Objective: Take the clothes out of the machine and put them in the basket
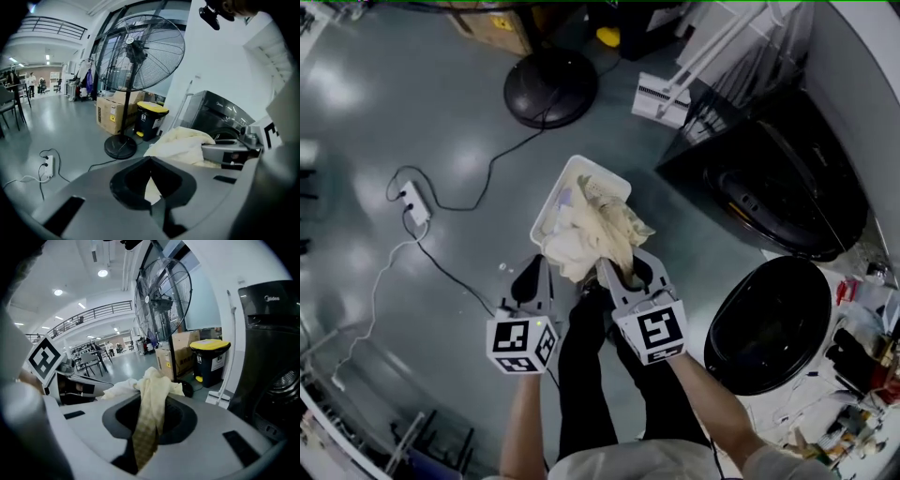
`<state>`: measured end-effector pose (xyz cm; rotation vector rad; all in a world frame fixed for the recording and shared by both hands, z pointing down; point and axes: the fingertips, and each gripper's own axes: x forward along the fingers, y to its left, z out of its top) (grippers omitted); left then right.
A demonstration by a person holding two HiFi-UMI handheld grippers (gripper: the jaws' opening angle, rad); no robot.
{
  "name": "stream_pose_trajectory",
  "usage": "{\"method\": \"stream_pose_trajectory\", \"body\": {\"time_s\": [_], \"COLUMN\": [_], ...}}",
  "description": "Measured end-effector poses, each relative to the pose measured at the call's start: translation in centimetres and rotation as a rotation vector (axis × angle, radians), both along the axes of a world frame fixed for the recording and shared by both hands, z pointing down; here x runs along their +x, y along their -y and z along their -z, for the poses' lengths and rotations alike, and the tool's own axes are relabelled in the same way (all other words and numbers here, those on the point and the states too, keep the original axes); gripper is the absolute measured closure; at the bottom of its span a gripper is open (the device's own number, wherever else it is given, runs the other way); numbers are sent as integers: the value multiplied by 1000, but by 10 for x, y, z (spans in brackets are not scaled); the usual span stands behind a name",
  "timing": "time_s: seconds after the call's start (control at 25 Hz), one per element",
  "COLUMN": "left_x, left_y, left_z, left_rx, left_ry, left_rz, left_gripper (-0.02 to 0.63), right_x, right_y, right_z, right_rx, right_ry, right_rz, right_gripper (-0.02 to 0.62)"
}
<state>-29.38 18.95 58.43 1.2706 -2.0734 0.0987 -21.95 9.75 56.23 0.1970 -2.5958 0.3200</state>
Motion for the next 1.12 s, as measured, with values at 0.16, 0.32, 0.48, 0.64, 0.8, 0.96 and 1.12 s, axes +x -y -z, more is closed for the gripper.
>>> {"method": "stream_pose_trajectory", "body": {"time_s": [0.16, 0.32, 0.48, 0.64, 0.8, 0.96, 1.12], "left_x": [-5, -13, -18, -17, -15, -18, -20], "left_y": [-18, -25, -25, -29, -36, -51, -62], "left_z": [-13, -27, -44, -58, -73, -88, -99], "left_rx": [-9, -21, -35, -50, -70, -86, -102], "left_ry": [-9, -14, -25, -35, -20, -15, -17], "left_rz": [25, 31, 25, 15, 5, 20, 44], "left_gripper": [588, 588, 588, 588, 588, 588, 588], "right_x": [-13, -25, -34, -44, -53, -62, -74], "right_y": [-14, -16, -12, -12, -10, -12, -12], "right_z": [-32, -74, -124, -171, -220, -264, -299], "right_rx": [-15, -33, -54, -64, -61, -59, -59], "right_ry": [-39, -89, -151, -210, -252, -296, -318], "right_rz": [26, 40, 39, 50, 67, 88, 105], "right_gripper": [511, 511, 511, 511, 511, 511, 511]}}
